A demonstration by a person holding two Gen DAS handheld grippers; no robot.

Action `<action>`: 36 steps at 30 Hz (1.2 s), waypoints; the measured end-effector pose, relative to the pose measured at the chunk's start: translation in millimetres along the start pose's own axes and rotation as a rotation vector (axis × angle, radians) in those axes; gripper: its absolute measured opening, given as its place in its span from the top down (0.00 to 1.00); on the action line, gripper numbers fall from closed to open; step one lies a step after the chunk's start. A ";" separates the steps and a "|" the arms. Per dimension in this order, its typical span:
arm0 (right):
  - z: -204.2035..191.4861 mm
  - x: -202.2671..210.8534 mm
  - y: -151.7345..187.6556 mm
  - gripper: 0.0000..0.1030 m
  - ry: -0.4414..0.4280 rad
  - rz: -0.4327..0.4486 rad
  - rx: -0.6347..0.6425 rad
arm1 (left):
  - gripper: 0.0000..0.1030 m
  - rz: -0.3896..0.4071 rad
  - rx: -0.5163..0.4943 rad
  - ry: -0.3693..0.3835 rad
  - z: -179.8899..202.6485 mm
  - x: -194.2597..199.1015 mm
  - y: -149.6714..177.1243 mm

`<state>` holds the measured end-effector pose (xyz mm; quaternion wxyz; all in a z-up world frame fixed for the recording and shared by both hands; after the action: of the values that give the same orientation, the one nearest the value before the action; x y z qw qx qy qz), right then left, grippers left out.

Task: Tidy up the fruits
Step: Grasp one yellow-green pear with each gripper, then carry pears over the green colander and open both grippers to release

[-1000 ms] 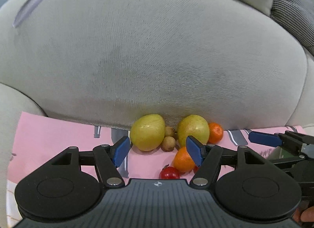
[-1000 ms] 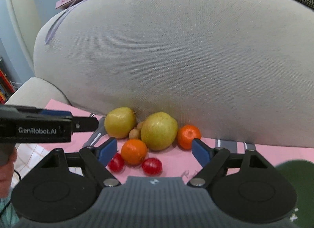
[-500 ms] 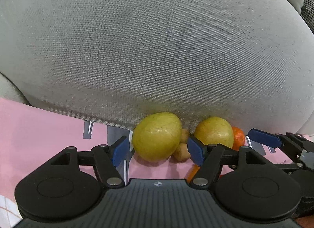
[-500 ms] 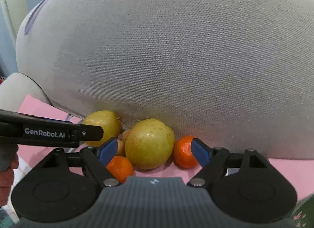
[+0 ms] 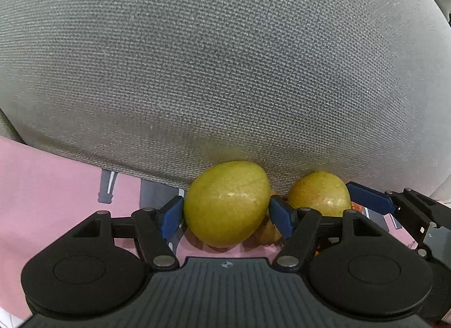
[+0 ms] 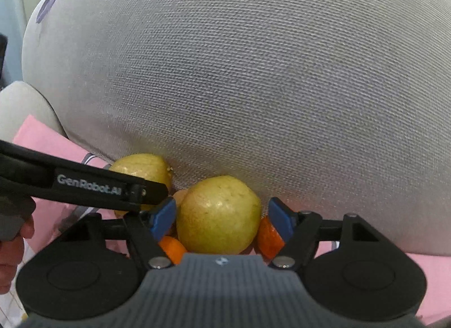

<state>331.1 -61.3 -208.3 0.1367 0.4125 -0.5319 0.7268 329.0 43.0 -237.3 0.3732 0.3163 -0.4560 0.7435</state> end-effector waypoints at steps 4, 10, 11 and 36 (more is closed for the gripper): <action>-6.8 -5.3 0.0 0.36 0.012 -0.009 0.041 | 0.27 0.003 -0.008 0.008 1.7 -3.5 5.0; -12.5 -5.9 -2.5 0.37 0.017 -0.013 0.038 | 0.27 -0.003 -0.005 -0.003 3.0 -0.9 6.4; -13.2 -4.5 -3.7 0.37 0.016 -0.013 0.038 | 0.27 -0.005 -0.006 -0.008 4.2 0.6 2.5; -7.3 155.9 2.6 0.37 0.029 0.157 -0.015 | 0.27 0.107 -0.081 0.020 95.4 137.4 23.1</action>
<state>229.1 -93.3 -94.5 0.0901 0.3582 -0.5660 0.7370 250.3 -14.7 -99.5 0.3498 0.2685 -0.4982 0.7465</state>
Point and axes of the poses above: each gripper's, at about its wrist camera, not at the fingertips, and x roughly against the way its jaws point, z to its right, y to its underside, the point moved 6 cm from there along -x, roughly the way its jaws point, and after that the axes turned 11 degrees about x, right-handed, at the moved point
